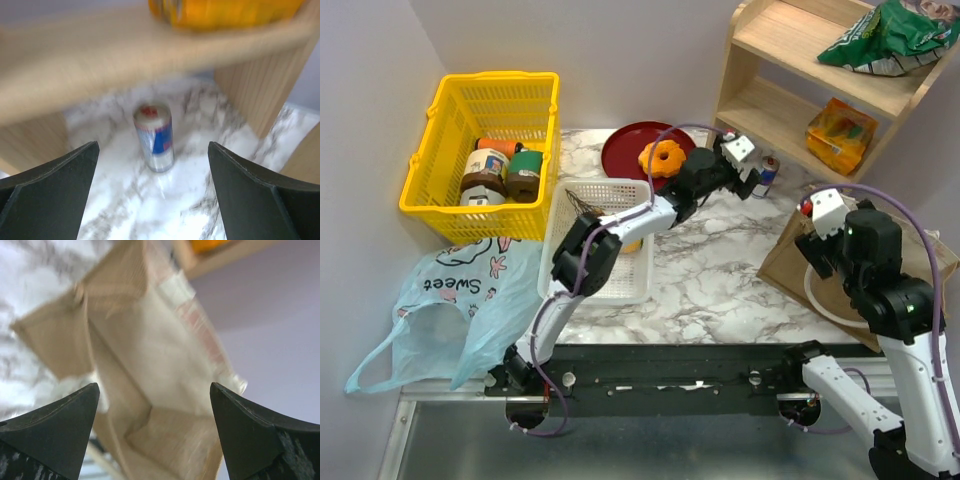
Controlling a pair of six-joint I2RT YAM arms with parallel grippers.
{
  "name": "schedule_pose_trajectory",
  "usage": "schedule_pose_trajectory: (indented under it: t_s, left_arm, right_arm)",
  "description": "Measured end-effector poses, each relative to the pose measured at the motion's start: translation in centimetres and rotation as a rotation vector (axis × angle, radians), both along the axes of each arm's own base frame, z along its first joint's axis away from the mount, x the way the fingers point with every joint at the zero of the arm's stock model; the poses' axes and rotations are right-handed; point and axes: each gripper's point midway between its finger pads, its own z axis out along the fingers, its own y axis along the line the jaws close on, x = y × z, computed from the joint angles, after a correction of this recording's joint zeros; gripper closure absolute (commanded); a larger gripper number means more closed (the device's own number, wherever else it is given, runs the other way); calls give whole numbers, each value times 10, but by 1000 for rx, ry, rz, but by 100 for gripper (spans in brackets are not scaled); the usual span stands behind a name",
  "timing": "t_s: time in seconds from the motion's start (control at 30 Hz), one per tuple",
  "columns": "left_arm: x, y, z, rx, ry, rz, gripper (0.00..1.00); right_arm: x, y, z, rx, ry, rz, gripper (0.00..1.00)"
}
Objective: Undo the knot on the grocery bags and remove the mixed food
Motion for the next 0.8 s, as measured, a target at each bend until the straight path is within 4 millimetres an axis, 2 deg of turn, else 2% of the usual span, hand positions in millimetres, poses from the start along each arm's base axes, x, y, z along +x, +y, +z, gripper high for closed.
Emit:
schedule_pose_trajectory:
  t_s: [0.1,0.13,0.17,0.23,0.3,0.37,0.43,0.5,0.57,0.67,0.8]
  left_arm:
    - [-14,17,76,-60,-50,-18,1]
    - [-22,24,109,-96,-53,-39,1]
    - [-28,30,134,-125,-49,-60,1]
    - [-36,46,169,-171,-31,-91,1]
    - [-33,74,192,-190,15,-87,1]
    - [-25,102,199,-179,57,-56,1]
    - [-15,131,195,-150,101,-9,1]
    - [-9,167,183,-83,122,58,1]
    - [-14,191,174,-36,150,97,1]
    - [-44,227,154,88,124,145,1]
    - [-101,268,125,177,101,167,1]
  right_arm:
    - [27,9,25,14,-88,21,1]
    - [35,14,30,29,-104,36,0]
    - [42,20,35,48,-119,56,0]
    - [55,34,38,91,-138,109,1]
    - [66,50,34,132,-125,173,1]
    - [77,67,28,186,-105,229,0]
    - [88,80,24,250,-93,245,0]
    - [102,88,22,313,-82,214,1]
    - [117,93,22,381,-86,158,0]
    - [126,94,19,451,-87,77,1]
    - [124,94,20,525,-106,17,1]
